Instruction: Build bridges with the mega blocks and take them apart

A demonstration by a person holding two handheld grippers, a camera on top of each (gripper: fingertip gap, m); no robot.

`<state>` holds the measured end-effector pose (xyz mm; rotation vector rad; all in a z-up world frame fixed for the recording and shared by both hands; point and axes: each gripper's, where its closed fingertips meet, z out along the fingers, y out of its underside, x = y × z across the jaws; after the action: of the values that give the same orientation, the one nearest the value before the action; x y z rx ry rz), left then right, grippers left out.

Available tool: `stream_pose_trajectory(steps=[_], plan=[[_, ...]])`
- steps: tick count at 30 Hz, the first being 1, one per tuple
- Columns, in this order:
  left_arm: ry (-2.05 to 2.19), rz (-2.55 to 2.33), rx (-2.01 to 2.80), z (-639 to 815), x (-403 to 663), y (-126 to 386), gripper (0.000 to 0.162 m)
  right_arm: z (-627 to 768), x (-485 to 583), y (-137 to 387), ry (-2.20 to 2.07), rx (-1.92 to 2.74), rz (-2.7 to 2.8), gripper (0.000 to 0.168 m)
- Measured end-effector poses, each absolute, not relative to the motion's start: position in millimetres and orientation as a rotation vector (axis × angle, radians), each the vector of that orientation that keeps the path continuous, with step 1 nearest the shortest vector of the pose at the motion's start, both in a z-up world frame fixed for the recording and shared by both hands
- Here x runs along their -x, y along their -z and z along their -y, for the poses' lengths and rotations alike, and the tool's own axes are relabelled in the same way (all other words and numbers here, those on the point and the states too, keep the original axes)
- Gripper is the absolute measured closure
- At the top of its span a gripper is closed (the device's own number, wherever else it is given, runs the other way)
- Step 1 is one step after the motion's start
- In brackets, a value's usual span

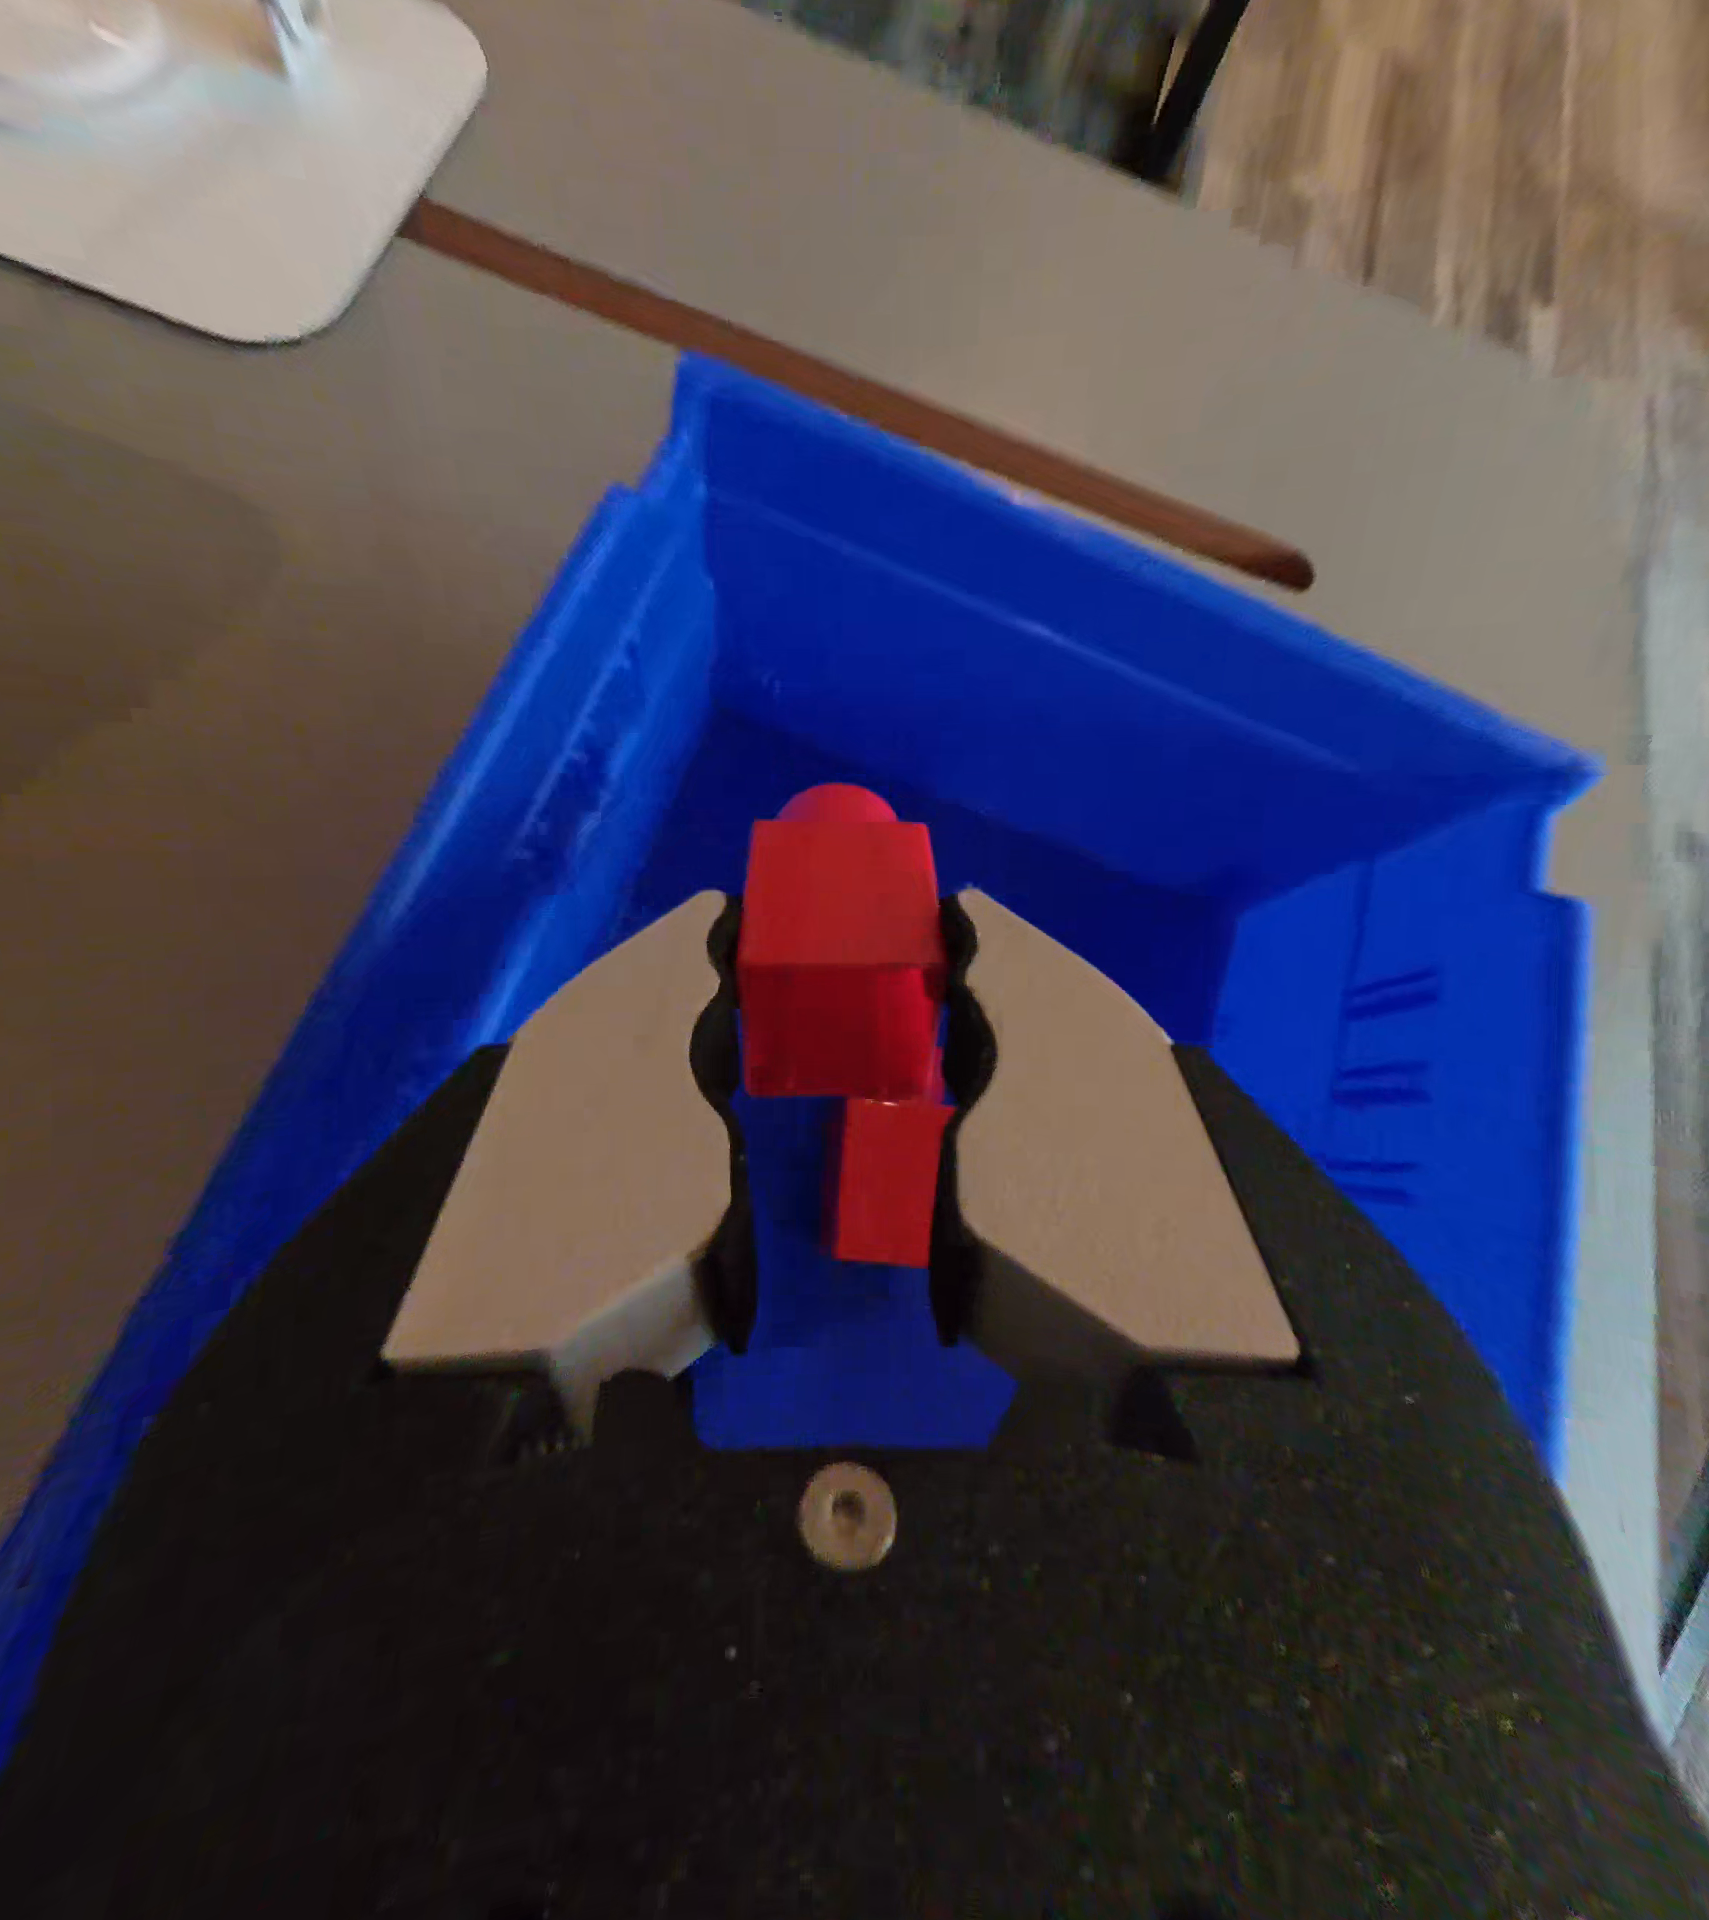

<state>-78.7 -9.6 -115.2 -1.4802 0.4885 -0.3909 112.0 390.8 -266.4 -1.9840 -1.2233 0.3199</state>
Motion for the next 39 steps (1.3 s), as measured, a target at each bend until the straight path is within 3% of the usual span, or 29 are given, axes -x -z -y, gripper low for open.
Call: stream_pose_trajectory(steps=[11, 16, 20, 25, 33, 39], plan=[[0.386, -0.488, 1.496, 6.9, 79.8, 119.7, 0.128, -399.8, -104.3, 309.2, -0.242, 2.068, 1.261, 0.132], [0.383, -0.491, 1.497, 7.1, 79.9, 120.0, 0.128, -398.8, -105.9, 303.3, -0.250, 2.062, 1.258, 0.117], [0.384, -0.494, 1.510, 4.6, 78.9, 123.4, 0.128, -400.3, -107.2, 276.2, -0.263, 2.005, 1.184, 0.114], [0.384, -0.513, 1.531, 1.4, 74.6, 129.0, 0.128, -374.8, -91.8, 206.5, -0.341, 1.804, 1.157, 0.116], [0.394, -0.536, 1.555, -2.4, 68.9, 136.3, 0.128, -211.8, -12.5, 101.4, -0.894, 1.217, 1.456, 0.120], [0.400, -0.572, 1.587, -5.0, 61.0, 143.7, 0.128, -60.9, 17.7, 96.6, -1.312, 0.819, 1.842, 0.109]])
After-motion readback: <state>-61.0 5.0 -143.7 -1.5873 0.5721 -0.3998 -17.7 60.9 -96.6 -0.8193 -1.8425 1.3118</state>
